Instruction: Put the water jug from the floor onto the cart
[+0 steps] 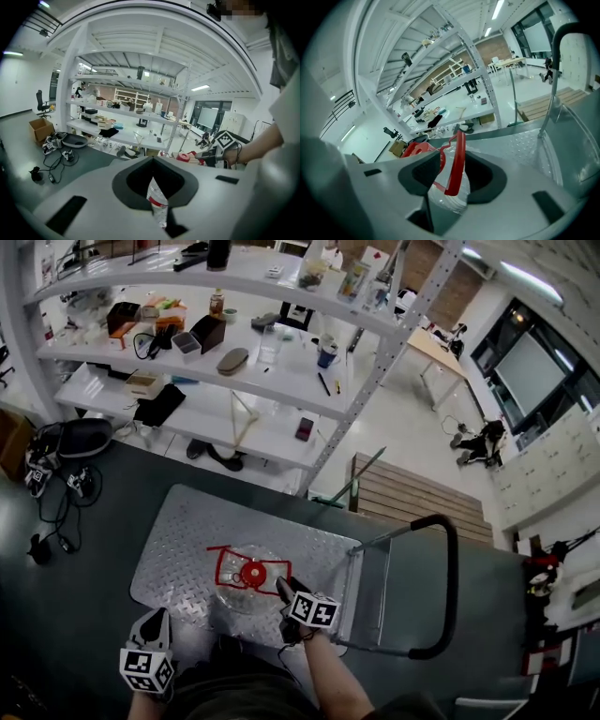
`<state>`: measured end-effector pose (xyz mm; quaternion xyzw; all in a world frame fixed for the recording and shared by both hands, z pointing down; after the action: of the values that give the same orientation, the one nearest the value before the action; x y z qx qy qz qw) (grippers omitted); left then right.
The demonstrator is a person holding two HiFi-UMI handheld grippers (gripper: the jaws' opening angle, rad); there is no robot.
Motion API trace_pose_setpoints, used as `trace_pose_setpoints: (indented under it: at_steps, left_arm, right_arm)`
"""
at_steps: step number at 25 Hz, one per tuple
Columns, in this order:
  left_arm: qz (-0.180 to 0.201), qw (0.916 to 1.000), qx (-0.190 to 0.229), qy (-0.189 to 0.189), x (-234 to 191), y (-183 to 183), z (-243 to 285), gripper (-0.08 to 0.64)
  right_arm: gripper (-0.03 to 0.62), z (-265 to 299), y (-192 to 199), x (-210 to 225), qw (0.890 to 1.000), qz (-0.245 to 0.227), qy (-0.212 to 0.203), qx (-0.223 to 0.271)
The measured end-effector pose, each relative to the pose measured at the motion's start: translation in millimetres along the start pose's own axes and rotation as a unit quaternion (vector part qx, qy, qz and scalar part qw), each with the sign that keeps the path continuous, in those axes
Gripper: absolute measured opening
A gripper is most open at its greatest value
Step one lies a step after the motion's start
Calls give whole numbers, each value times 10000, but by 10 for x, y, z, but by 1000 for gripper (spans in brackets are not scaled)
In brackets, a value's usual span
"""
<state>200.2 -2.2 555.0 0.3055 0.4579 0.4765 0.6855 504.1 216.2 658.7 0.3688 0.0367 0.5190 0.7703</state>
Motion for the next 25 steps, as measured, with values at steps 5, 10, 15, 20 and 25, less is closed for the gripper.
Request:
trace_pose_setpoints:
  at_steps: [5,10,15,20,25]
  left_arm:
    - [-18,9998,199,-34,-46,30,-181,5]
    - [-76,9994,322,-87,27,236,-664,5]
    - [-128,9986,500,-63,273,492,-1124,5]
    - [19,9980,619,161,515,533,-1458,5]
    - [74,9961,721,502,803,612,-1645,5]
  right_arm:
    - [203,-207,4,-33,9987,-160,270,394]
    - [215,-577,302,-210,9960,-366,454,681]
    - [215,-1049,623,-395,9940,-459,263,958]
    - [215,-1484,952,-646,9938,-374,-153,1038]
    - [213,-1940,1199,-756,9908,-94,-600,1210]
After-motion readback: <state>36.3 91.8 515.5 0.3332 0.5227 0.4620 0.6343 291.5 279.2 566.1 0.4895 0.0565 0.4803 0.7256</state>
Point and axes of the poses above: the fingertips, and each gripper's own axes: z forward along the fingers, x to its right, y out of its underside, the point moved 7 cm from there along -z, backward along the fingers, and after that the axes turned 15 degrees about y, right-handed, at the moved point
